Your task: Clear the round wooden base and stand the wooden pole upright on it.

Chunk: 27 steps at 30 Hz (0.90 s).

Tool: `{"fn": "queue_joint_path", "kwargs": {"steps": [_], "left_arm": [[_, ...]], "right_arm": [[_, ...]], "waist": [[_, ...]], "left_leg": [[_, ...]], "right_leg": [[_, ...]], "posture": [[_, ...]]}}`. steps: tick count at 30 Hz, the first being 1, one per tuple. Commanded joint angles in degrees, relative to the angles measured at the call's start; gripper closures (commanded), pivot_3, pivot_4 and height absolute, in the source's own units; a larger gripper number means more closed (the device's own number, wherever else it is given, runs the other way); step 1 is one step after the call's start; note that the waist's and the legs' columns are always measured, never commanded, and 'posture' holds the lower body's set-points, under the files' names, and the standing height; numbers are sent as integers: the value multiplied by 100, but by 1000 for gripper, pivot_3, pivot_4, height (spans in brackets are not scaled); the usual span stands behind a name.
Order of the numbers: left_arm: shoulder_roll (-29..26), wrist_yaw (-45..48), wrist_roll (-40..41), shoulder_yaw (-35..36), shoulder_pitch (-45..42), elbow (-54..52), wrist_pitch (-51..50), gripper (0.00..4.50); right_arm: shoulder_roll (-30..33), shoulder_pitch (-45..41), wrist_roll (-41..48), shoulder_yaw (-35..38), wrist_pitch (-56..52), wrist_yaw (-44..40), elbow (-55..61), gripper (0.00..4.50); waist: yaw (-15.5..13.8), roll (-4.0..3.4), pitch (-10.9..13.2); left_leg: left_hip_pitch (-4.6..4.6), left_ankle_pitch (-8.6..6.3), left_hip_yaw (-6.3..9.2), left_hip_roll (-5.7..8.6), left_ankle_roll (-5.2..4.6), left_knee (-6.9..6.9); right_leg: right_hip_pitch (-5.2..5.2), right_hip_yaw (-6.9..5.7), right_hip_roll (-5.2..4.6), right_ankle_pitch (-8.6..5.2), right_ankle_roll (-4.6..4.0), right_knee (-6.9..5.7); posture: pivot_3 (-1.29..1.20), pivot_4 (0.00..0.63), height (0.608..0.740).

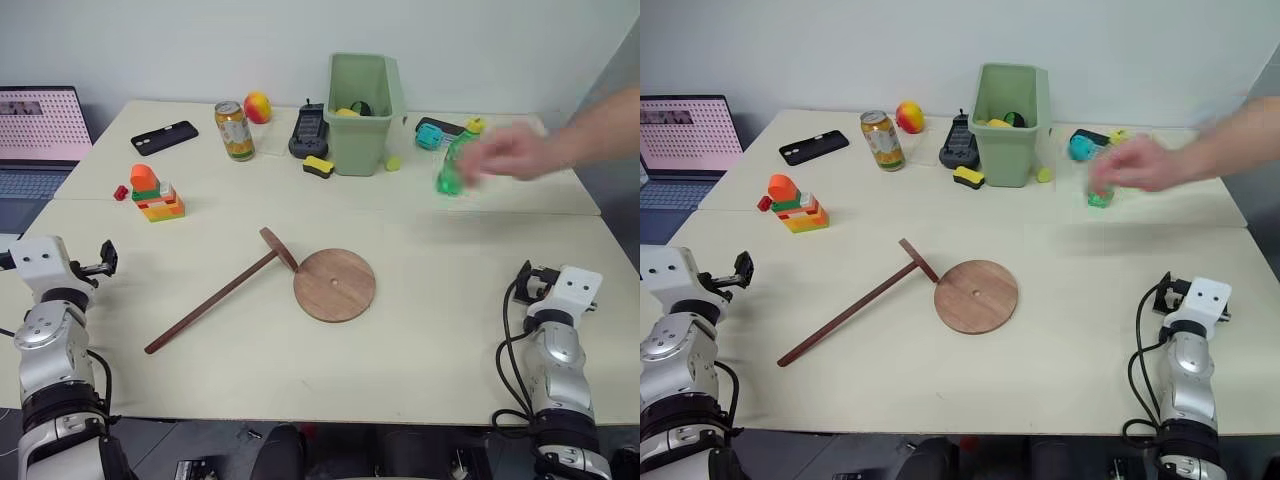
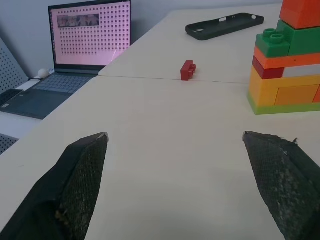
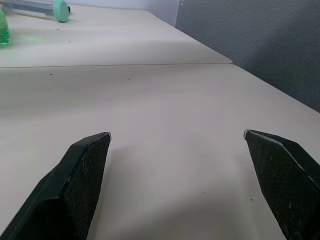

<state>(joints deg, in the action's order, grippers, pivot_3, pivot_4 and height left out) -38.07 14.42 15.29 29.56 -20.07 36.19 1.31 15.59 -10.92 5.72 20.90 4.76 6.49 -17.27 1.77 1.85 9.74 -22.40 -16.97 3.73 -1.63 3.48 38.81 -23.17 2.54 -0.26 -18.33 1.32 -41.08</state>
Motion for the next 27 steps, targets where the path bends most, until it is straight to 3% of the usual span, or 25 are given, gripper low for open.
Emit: {"fn": "queue_joint_path", "kwargs": {"steps": [1,7,13,17,22,27], "left_arm": [[-153,147,133,108,22,-265,-48,0],[-469,900,382,-61,41,-801,-749,0],[-1731,2741,1335,-624,139,-2759,-3160,0],[-3101,4345,1624,-1949,-623,-3552,-4718,0],[-3025,5660,914,-3858,-2633,-3027,-5130,0],[-2518,6416,149,-5081,-3700,-2318,-5183,0]], "right_arm": [[90,-20,10,120,21,64,55,23],[344,45,97,29,-180,-371,483,23],[1250,47,1036,-442,-1368,-2412,1792,23],[2010,-138,2346,-948,-2908,-4096,2804,23],[2577,-436,3324,-1794,-4126,-5445,3743,23],[2543,-710,3441,-2401,-4452,-5786,4176,23]], "waist": [[0,0,0],[1,-1,1],[14,-17,9],[12,-25,14],[5,-53,29],[24,-55,35]], "left_leg": [[0,0,0,0,0,0],[-1,0,1,1,0,0],[-4,0,2,0,0,0],[-3,0,8,4,0,0],[2,0,7,29,-3,5],[-10,-1,15,12,-5,5]], "right_leg": [[0,0,0,0,0,0],[-1,-1,1,0,0,0],[-1,0,4,0,0,2],[5,-5,29,-1,0,5],[14,-5,55,-1,-1,7],[-1,-11,77,-3,-4,8]], "posture": [[0,150,740],[0,150,740],[0,150,740],[0,150,740],[0,150,740],[0,150,740]]}}
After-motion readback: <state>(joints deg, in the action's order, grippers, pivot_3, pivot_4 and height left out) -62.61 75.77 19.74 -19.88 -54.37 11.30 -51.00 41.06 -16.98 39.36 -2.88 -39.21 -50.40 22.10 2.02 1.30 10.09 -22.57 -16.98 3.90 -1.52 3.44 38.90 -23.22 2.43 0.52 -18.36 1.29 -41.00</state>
